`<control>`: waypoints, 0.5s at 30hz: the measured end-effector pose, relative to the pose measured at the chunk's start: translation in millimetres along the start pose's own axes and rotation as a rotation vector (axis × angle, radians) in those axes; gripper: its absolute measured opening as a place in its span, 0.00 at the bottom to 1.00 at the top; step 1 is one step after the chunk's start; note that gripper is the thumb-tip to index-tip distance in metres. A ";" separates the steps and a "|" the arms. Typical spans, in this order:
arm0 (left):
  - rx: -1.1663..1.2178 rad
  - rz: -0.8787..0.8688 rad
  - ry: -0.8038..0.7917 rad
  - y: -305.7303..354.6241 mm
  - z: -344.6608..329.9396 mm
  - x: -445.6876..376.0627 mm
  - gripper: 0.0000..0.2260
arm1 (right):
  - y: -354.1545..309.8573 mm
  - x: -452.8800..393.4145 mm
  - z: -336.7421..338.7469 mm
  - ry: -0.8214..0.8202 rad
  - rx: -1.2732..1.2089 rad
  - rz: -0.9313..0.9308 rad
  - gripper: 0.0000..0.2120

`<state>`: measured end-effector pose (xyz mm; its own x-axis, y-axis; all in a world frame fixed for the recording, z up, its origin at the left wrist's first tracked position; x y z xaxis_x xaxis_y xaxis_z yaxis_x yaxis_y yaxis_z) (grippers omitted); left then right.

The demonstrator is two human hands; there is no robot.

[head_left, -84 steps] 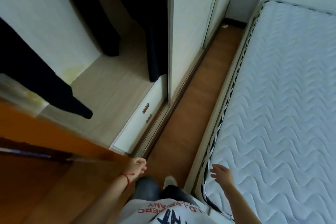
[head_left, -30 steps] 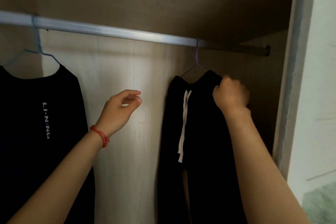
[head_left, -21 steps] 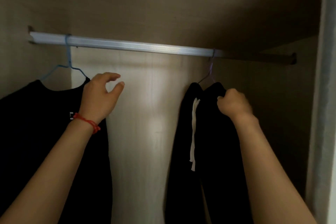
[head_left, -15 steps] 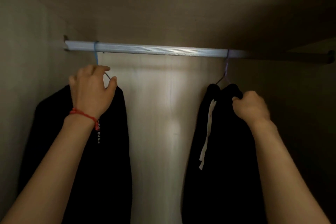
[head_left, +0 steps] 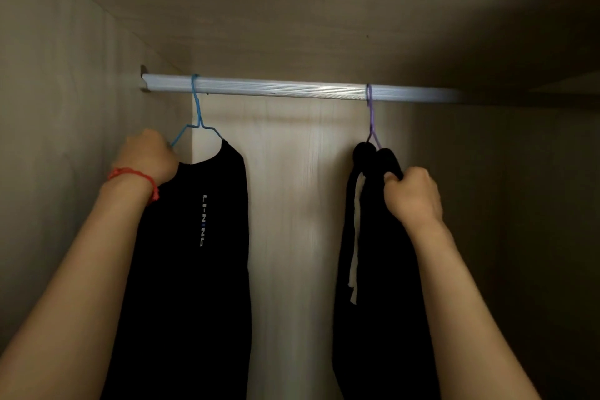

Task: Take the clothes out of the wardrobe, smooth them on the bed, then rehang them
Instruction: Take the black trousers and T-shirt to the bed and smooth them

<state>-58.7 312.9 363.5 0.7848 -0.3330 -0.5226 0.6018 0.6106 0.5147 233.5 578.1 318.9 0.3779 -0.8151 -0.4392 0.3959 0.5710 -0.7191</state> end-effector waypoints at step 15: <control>1.024 -0.140 -0.252 64.9 -48.6 34.3 0.08 | -11.6 17.7 18.2 0.099 -0.272 0.109 0.17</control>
<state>0.1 376.1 346.0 0.6363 -0.5640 -0.5263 0.4348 -0.3013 0.8486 250.9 558.9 329.2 0.3170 -0.7636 -0.5626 0.1135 0.6194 -0.7768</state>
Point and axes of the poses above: each hand's wrist, its own x-axis away from the middle knuckle, its own z-axis out of the back of the hand, y = z × x, the point moved 8 cm from there along -x, towards the middle knuckle, and after that the axes turned 11 degrees about -y, right-handed, at the moved point
